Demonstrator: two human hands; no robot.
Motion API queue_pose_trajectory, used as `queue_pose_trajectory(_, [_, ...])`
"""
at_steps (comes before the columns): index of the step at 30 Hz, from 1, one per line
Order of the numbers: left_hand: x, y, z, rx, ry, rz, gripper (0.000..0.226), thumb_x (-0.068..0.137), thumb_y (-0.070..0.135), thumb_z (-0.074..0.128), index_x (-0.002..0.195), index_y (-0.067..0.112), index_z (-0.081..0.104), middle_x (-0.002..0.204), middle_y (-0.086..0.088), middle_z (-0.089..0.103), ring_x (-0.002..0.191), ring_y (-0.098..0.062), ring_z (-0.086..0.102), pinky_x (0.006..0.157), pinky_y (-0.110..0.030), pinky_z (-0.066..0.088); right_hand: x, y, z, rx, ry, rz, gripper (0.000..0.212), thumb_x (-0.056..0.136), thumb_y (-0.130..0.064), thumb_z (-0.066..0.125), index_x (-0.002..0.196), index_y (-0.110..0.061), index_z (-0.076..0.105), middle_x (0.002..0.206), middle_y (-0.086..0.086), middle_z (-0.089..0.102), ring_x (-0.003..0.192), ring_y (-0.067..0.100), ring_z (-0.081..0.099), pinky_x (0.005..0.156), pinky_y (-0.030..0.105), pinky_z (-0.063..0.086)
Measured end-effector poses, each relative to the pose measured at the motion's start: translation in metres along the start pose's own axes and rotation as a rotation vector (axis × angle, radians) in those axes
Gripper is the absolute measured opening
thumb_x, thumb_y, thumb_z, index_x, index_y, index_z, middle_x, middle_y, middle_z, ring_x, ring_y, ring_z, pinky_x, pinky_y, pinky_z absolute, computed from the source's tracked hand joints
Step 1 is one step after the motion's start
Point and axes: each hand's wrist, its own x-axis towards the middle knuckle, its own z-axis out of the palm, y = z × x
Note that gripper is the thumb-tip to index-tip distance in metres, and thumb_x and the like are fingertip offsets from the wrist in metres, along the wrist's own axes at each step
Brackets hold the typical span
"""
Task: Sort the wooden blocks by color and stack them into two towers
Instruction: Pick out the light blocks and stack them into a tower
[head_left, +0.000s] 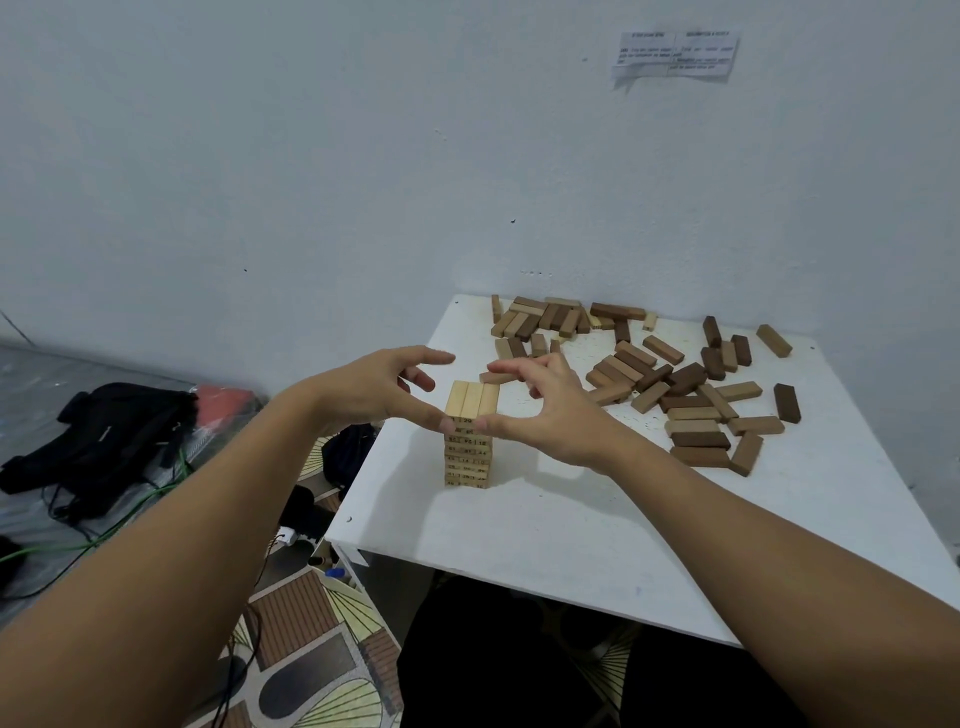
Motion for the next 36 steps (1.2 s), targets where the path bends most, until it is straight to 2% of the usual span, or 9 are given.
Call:
queue_pose_trajectory(3, [-0.008,0.014,-0.010,0.000,0.012,0.008,0.116,0.056,0.052,0.093,0.156,0.044,0.036,0.140,0.003,0.051,0.122,-0.008,0.051,0.103,-0.034,0.040,-0.004,0.004,-0.010,0.104,0.056,-0.003,0.059,0.081,-0.079,0.058,0.133,-0.051,0.056,0.128,-0.012,0.041,0.124,0.011,0.045,0.109,0.036,0.039])
queue_pose_trajectory(5, [-0.009,0.029,-0.015,-0.042,0.068,0.023,0.119,0.059,0.057,0.088,0.160,0.038,0.029,0.147,-0.002,0.045,0.131,-0.019,0.048,0.111,-0.037,0.033,-0.007,0.011,-0.019,0.146,0.121,0.010,0.042,0.097,-0.064,0.054,0.133,-0.044,0.060,0.126,-0.009,0.043,0.121,0.009,0.046,0.106,0.032,0.037])
queue_pose_trajectory(10, [0.008,0.079,0.001,0.251,0.315,0.082,0.095,0.085,0.064,0.073,0.161,0.037,0.023,0.156,-0.006,0.035,0.145,-0.030,0.032,0.118,-0.053,0.034,-0.023,0.047,-0.052,-0.085,0.199,0.092,0.035,0.105,-0.033,0.046,0.138,-0.034,0.058,0.129,-0.006,0.047,0.133,0.019,0.036,0.111,0.038,0.032])
queue_pose_trajectory(13, [0.027,0.113,0.034,0.574,0.316,0.115,0.091,0.094,0.065,0.061,0.164,0.030,0.016,0.161,-0.011,0.022,0.150,-0.034,0.016,0.119,-0.054,0.026,-0.038,0.072,-0.074,-0.304,0.199,0.148,0.042,0.106,-0.036,0.043,0.146,-0.030,0.053,0.144,-0.001,0.046,0.139,0.027,0.030,0.110,0.039,0.027])
queue_pose_trajectory(17, [0.069,0.139,0.095,0.781,0.256,0.095,0.081,0.098,0.063,0.053,0.162,0.025,0.022,0.162,-0.017,0.022,0.149,-0.040,0.017,0.119,-0.053,0.025,-0.054,0.103,-0.101,-0.447,0.212,0.212,0.044,0.106,-0.039,0.043,0.148,-0.029,0.050,0.156,0.003,0.040,0.143,0.030,0.031,0.118,0.043,0.026])
queue_pose_trajectory(20, [0.105,0.138,0.142,0.764,0.186,0.065,0.076,0.101,0.063,0.046,0.164,0.029,0.018,0.167,-0.019,0.015,0.155,-0.041,0.007,0.123,-0.057,0.015,-0.058,0.122,-0.119,-0.520,0.188,0.245,0.048,0.106,-0.040,0.043,0.152,-0.027,0.045,0.161,0.005,0.035,0.147,0.031,0.029,0.119,0.044,0.023])
queue_pose_trajectory(26, [0.171,0.123,0.212,0.638,0.274,0.012,0.056,0.107,0.053,0.034,0.157,0.027,0.036,0.155,-0.023,0.033,0.143,-0.044,0.023,0.120,-0.055,0.022,-0.037,0.161,-0.143,-0.574,0.167,0.245,0.051,0.104,-0.050,0.043,0.152,-0.032,0.045,0.158,0.006,0.039,0.144,0.033,0.031,0.119,0.049,0.026])
queue_pose_trajectory(32, [0.239,0.125,0.212,0.697,0.419,-0.070,0.047,0.109,0.046,0.031,0.145,0.024,0.052,0.150,-0.019,0.035,0.138,-0.041,0.028,0.115,-0.052,0.022,0.022,0.195,-0.163,-0.522,0.174,0.213,0.048,0.104,-0.053,0.041,0.151,-0.047,0.041,0.145,0.003,0.045,0.138,0.029,0.035,0.115,0.050,0.034])
queue_pose_trajectory(36, [0.280,0.122,0.199,0.707,0.519,-0.140,0.047,0.107,0.045,0.037,0.144,0.018,0.048,0.149,-0.019,0.033,0.140,-0.041,0.027,0.117,-0.052,0.020,0.071,0.209,-0.173,-0.502,0.172,0.229,0.047,0.106,-0.049,0.040,0.150,-0.036,0.048,0.147,0.007,0.045,0.136,0.033,0.037,0.113,0.045,0.032])
